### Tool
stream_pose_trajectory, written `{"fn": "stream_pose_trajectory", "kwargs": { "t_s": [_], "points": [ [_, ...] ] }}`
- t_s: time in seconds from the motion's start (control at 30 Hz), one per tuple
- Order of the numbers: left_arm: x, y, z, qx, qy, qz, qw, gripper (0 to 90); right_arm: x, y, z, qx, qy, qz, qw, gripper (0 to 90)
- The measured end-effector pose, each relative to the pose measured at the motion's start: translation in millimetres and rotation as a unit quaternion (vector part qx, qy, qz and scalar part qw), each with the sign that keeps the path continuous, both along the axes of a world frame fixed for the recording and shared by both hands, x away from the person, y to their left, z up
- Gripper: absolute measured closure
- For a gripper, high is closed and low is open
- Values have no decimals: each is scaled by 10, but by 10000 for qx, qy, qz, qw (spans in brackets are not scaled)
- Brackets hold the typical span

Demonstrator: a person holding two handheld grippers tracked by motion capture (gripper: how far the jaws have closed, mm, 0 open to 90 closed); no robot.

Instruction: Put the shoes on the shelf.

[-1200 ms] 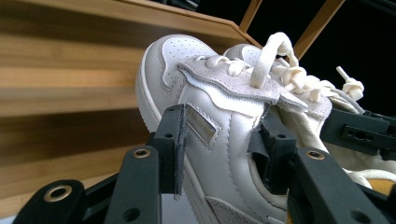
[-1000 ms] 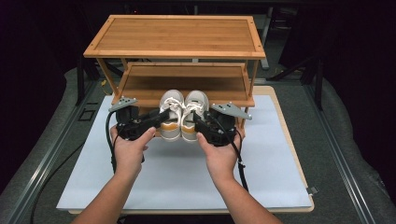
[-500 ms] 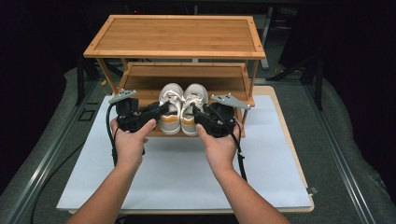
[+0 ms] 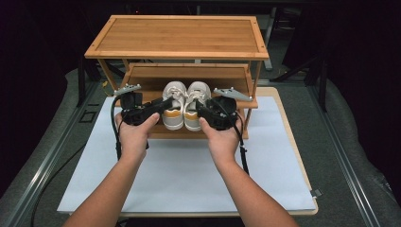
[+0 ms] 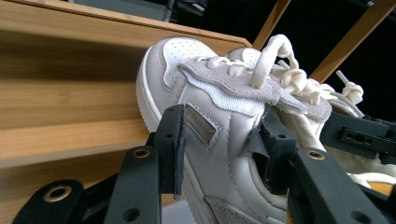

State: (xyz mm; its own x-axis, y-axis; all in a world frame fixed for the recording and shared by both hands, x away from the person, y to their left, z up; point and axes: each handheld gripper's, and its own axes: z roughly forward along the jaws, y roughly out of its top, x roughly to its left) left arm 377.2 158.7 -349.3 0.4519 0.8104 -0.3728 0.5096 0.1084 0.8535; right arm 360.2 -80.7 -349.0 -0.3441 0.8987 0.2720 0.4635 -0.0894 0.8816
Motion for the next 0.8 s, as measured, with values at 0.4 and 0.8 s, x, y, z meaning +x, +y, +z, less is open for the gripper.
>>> {"fn": "stream_pose_trajectory", "kwargs": {
  "t_s": [0.4,0.8],
  "points": [
    [280,-25,15,41,153,16,9999,587,287,-15,20,-11,185,-7,9998,603],
    [480,-65,-10,41,299,47,9995,584,503,-61,-3,92,383,-38,9992,601]
  ]
}}
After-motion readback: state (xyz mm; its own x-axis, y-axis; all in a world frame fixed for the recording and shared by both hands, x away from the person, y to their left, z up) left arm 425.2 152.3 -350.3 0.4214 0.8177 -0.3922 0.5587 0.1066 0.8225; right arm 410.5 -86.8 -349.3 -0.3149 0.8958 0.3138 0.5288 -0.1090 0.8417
